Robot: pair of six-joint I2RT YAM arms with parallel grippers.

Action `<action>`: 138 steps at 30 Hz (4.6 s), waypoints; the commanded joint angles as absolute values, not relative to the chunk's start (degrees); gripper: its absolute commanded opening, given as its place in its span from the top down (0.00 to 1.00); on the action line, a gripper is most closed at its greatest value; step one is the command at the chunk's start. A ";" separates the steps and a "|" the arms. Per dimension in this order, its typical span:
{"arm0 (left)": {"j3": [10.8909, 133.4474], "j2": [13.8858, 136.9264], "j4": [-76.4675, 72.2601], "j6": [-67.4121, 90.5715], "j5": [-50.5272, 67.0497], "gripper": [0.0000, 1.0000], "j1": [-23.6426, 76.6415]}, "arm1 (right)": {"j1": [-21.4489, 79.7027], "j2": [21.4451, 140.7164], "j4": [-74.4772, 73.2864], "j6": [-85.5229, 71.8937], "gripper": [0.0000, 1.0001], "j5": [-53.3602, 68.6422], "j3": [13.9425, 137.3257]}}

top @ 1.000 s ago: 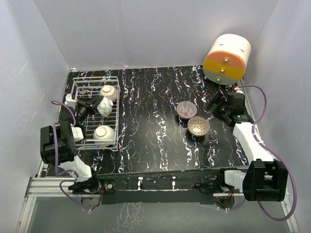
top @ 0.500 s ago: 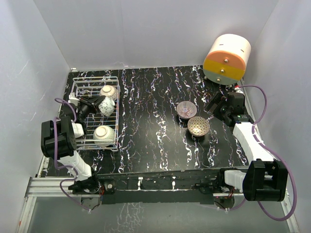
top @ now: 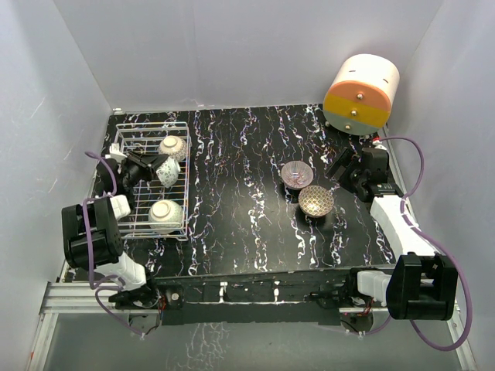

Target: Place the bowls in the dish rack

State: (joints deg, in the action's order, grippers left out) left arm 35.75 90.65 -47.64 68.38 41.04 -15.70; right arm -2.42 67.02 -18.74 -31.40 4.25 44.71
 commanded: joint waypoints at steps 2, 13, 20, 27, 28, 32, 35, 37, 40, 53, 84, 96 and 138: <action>28.75 97.28 -54.31 73.65 43.04 1.00 -16.17 | -2.79 66.27 -15.73 -30.67 0.02 3.16 43.99; 28.15 104.21 -65.86 82.58 44.04 1.00 -16.14 | -2.88 66.47 -15.64 -30.84 0.02 3.14 43.66; 33.19 97.62 -38.29 68.92 39.24 0.89 -16.17 | -2.87 67.03 -15.40 -30.74 0.02 3.12 43.52; 36.93 98.01 -27.91 65.08 37.51 0.69 -16.17 | -2.88 66.97 -15.12 -30.85 0.02 3.07 43.24; 36.86 98.08 -27.46 64.92 37.36 0.64 -16.17 | -2.88 66.97 -15.12 -30.76 0.02 3.08 43.17; 36.57 98.21 -26.50 64.28 36.82 0.52 -16.17 | -2.89 67.08 -14.88 -30.75 0.02 3.22 42.90; 36.57 98.05 -26.28 64.07 36.70 0.52 -16.17 | -2.89 67.01 -14.83 -30.85 0.02 3.34 42.96; 36.86 97.97 -26.10 63.98 36.64 0.51 -16.17 | -2.90 67.04 -14.79 -30.85 0.02 3.36 42.98; 38.34 97.34 -24.22 62.70 36.23 0.51 -16.17 | -2.89 66.91 -14.93 -30.79 0.02 3.38 42.91; 50.65 92.80 1.41 46.19 27.78 0.31 -16.17 | -2.89 66.98 -14.92 -30.84 0.02 3.77 43.34; 68.93 82.37 29.43 16.58 3.75 0.09 -2.05 | -2.88 66.40 -14.90 -30.44 0.02 4.45 43.07; 71.27 82.63 33.46 12.80 -3.42 0.10 4.92 | -2.83 66.88 -14.85 -30.21 0.02 4.16 42.90; 65.04 88.17 36.47 13.07 -35.20 0.07 9.69 | -2.38 67.17 -14.76 -29.82 0.02 4.82 42.67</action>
State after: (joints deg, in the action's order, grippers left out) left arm 65.87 88.86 33.87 11.86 -29.04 9.74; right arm -2.63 67.24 -17.74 -30.30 4.49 43.22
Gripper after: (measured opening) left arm 0.925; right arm 0.984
